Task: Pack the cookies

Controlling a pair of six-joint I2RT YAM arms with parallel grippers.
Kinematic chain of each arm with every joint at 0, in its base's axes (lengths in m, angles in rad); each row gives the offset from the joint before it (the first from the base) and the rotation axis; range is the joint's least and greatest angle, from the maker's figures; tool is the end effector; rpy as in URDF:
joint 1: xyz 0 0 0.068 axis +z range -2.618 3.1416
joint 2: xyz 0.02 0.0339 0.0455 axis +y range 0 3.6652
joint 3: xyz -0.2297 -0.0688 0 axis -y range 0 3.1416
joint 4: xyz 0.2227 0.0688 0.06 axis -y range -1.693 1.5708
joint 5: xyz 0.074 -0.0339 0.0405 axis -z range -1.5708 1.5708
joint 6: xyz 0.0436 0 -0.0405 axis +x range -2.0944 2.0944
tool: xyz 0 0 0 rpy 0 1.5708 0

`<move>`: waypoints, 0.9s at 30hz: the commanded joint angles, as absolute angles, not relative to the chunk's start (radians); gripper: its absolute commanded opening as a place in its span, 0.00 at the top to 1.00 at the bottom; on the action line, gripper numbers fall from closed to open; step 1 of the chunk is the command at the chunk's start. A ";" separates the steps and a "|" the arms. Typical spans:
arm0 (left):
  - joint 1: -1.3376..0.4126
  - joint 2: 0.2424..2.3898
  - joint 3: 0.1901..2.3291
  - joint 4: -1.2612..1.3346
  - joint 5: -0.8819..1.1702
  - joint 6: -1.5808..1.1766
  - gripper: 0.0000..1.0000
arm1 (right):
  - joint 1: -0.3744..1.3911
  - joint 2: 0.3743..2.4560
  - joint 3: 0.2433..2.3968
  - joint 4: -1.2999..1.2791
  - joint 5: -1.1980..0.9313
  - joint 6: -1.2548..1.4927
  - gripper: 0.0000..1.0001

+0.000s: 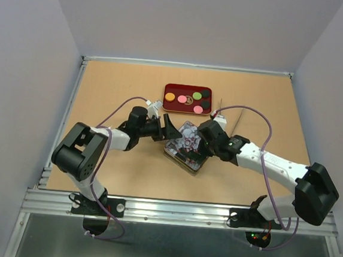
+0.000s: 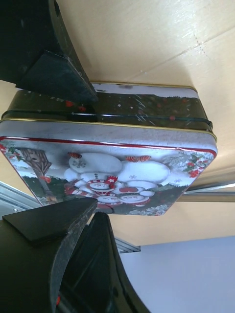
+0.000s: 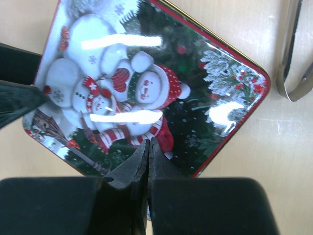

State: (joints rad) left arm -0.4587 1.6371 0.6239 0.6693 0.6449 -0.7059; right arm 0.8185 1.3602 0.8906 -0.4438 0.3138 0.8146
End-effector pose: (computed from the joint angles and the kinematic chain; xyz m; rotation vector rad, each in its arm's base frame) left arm 0.2632 -0.1592 0.1488 0.2253 2.0885 -1.3624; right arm 0.1932 0.1867 0.1994 0.1274 2.4500 0.3436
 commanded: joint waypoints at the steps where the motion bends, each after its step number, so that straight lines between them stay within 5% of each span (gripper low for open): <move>1: -0.457 1.568 0.604 0.680 0.626 -0.712 0.12 | 0.815 1.325 0.867 -0.419 0.322 0.804 0.99; 10: -0.456 1.473 0.652 0.488 0.407 -0.626 0.12 | 0.813 1.275 0.971 -0.440 0.311 0.766 0.99; 27: -0.413 1.281 0.601 0.396 0.290 -0.614 0.12 | 0.815 1.633 1.201 -0.310 0.184 0.693 0.99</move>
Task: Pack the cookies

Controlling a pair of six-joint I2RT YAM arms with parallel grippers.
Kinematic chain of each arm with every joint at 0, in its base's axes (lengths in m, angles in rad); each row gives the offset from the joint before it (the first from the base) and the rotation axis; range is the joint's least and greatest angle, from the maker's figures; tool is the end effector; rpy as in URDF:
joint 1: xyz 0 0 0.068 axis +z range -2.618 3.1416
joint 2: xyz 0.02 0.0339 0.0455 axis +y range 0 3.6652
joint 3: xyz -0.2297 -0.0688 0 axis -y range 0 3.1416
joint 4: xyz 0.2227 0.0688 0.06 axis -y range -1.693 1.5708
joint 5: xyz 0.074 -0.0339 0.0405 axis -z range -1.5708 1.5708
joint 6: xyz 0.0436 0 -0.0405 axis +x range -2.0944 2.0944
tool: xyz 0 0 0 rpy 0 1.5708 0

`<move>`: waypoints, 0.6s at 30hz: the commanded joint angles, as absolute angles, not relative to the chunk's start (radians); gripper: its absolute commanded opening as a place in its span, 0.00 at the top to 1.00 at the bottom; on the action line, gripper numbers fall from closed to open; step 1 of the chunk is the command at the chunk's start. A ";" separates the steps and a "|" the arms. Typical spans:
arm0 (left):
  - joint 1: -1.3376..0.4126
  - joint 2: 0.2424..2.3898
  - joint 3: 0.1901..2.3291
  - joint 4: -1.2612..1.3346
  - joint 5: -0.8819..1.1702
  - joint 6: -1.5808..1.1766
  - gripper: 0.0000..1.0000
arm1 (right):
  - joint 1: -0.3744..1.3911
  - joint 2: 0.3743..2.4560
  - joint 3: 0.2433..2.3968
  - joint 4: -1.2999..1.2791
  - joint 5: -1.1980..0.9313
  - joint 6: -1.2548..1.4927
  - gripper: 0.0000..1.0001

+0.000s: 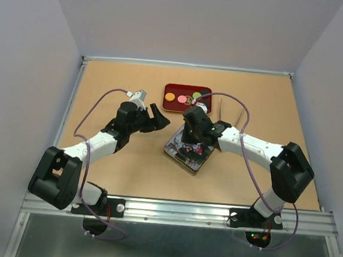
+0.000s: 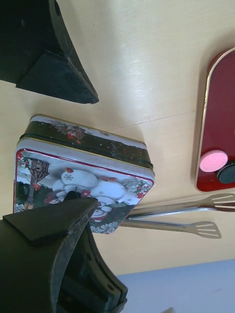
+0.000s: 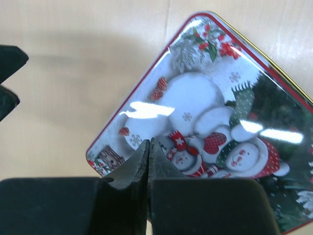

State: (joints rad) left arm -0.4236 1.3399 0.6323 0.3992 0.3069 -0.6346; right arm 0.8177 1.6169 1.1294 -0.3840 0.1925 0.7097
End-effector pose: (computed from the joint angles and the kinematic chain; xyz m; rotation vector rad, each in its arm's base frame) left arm 0.2551 -0.1295 0.2029 0.0141 1.9932 -0.9952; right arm 0.2322 0.2355 0.2023 -0.0465 2.4727 0.4509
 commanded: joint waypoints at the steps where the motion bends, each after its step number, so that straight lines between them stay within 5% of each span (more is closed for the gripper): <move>1: -0.411 1.266 0.592 0.394 0.290 -0.614 0.12 | 0.813 1.647 1.195 -0.305 0.180 0.696 0.99; 10: -0.397 1.216 0.538 0.382 0.290 -0.607 0.12 | 0.813 1.648 1.023 -0.250 0.130 0.787 0.99; 18: -0.397 1.213 0.528 0.397 0.299 -0.620 0.12 | 0.815 1.629 1.095 -0.249 0.150 0.743 1.00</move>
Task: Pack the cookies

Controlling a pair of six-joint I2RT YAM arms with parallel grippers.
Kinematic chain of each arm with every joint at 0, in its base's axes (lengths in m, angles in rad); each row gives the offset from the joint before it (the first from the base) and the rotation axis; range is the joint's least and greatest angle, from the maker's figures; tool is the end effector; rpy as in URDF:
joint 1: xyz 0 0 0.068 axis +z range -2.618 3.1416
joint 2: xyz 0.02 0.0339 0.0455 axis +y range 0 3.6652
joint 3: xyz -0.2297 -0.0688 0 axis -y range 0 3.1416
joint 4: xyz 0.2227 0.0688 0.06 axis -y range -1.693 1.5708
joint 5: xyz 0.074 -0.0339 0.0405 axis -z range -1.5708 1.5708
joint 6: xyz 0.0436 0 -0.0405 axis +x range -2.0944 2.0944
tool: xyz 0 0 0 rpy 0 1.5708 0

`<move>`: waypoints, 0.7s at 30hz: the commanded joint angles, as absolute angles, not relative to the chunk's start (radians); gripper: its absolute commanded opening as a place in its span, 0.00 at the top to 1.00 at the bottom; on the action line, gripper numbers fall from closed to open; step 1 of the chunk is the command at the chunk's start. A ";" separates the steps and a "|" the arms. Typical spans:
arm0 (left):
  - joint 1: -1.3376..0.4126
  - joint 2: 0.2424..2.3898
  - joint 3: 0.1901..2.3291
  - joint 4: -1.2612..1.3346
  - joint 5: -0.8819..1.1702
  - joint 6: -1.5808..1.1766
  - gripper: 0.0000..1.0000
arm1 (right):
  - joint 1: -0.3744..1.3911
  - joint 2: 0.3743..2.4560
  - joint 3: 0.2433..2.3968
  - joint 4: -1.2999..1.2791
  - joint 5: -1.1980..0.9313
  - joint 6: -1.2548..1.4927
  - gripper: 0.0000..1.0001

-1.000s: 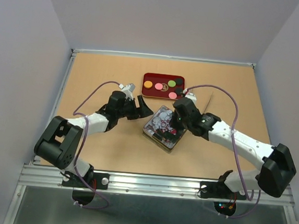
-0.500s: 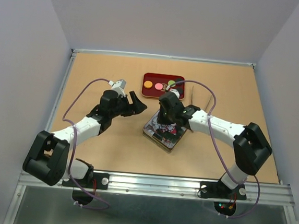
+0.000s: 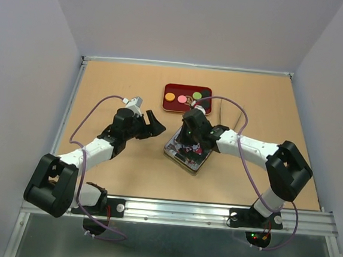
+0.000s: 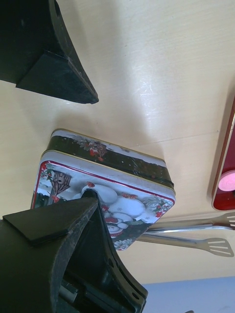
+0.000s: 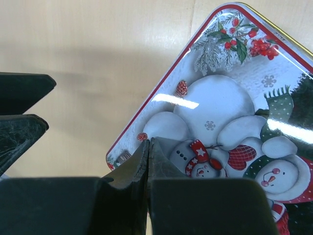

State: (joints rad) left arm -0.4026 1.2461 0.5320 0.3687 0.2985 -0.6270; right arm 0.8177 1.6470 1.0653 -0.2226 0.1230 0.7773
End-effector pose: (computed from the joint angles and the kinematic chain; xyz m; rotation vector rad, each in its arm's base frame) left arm 0.2371 -0.1149 0.1915 -0.0140 2.0250 -0.9606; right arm 0.2350 0.2428 0.1858 0.0114 2.4562 0.6028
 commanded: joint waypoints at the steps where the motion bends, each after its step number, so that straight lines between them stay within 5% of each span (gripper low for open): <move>1: -0.399 1.207 0.528 0.394 0.298 -0.620 0.12 | 0.813 1.623 1.133 -0.252 0.152 0.732 0.99; 21: -0.397 1.215 0.520 0.400 0.308 -0.623 0.12 | 0.638 1.672 1.195 -0.264 0.101 0.667 0.99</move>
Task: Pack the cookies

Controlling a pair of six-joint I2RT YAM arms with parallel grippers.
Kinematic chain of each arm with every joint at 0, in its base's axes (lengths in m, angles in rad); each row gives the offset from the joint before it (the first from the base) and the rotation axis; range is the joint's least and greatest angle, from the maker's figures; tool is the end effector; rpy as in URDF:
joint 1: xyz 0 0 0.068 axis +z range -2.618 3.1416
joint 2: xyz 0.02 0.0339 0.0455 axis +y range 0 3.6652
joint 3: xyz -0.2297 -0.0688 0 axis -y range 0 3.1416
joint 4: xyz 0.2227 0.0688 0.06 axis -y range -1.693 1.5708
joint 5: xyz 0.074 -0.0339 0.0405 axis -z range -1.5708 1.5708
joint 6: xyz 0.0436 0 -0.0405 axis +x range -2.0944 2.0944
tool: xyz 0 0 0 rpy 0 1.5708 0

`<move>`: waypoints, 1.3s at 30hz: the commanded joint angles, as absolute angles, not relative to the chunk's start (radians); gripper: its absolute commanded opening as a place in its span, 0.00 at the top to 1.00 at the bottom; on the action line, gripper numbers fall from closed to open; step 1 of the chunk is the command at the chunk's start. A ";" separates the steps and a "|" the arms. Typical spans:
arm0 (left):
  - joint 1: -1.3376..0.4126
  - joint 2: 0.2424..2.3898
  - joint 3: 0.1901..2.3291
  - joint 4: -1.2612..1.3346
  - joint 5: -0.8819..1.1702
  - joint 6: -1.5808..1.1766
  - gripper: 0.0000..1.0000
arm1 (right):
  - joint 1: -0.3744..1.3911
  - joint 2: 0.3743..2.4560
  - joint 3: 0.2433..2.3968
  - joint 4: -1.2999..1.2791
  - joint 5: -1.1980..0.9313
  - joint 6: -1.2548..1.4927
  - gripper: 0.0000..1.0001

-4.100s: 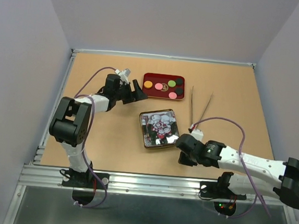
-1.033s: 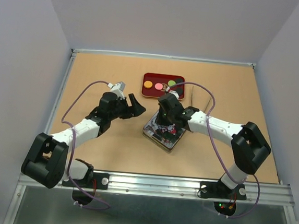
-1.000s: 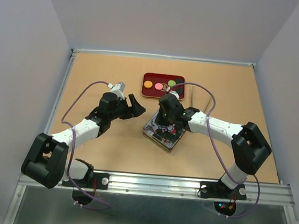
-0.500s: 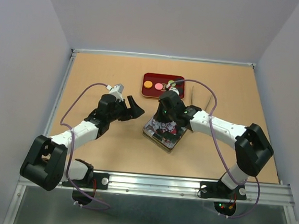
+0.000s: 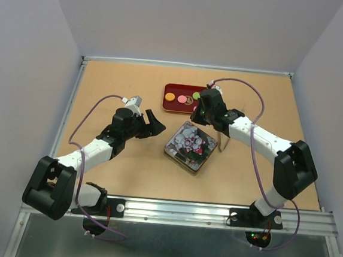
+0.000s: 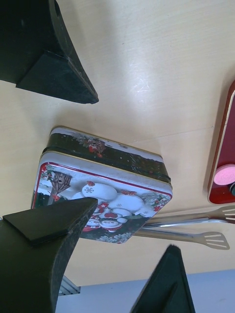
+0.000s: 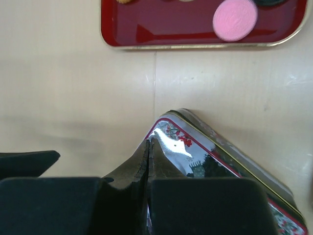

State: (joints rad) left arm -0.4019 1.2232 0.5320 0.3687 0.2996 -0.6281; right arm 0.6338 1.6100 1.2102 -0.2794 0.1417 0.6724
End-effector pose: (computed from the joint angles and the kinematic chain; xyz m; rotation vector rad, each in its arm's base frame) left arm 0.2354 -0.1140 0.1971 -0.0097 2.0017 -0.9673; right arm 0.2846 0.2015 0.2380 0.1223 2.2958 0.5377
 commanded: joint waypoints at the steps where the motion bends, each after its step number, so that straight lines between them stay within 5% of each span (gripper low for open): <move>1: -0.399 1.215 0.520 0.399 0.310 -0.623 0.12 | 0.638 1.680 1.171 -0.256 0.092 0.676 1.00; 11: -0.399 1.221 0.508 0.405 0.311 -0.623 0.12 | 0.638 1.680 1.032 -0.173 0.055 0.723 1.00; 23: -0.397 1.183 0.529 0.362 0.281 -0.606 0.12 | 0.638 1.579 1.256 -0.242 0.069 0.641 0.99; 27: -0.390 1.154 0.596 0.292 0.261 -0.575 0.12 | 0.638 1.534 1.399 -0.316 0.075 0.574 0.83; 31: -0.374 1.102 0.679 0.197 0.226 -0.526 0.12 | 0.638 1.433 1.459 -0.362 0.093 0.488 0.43; 39: -0.365 0.855 0.792 0.049 -0.072 -0.465 0.01 | 0.640 1.065 1.246 -0.365 0.253 0.429 0.16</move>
State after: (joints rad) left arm -0.3710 0.9714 0.7521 0.0967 0.1135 -0.5114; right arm 0.6361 1.1461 1.3304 -0.3347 0.1555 0.4740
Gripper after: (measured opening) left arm 0.953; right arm 0.819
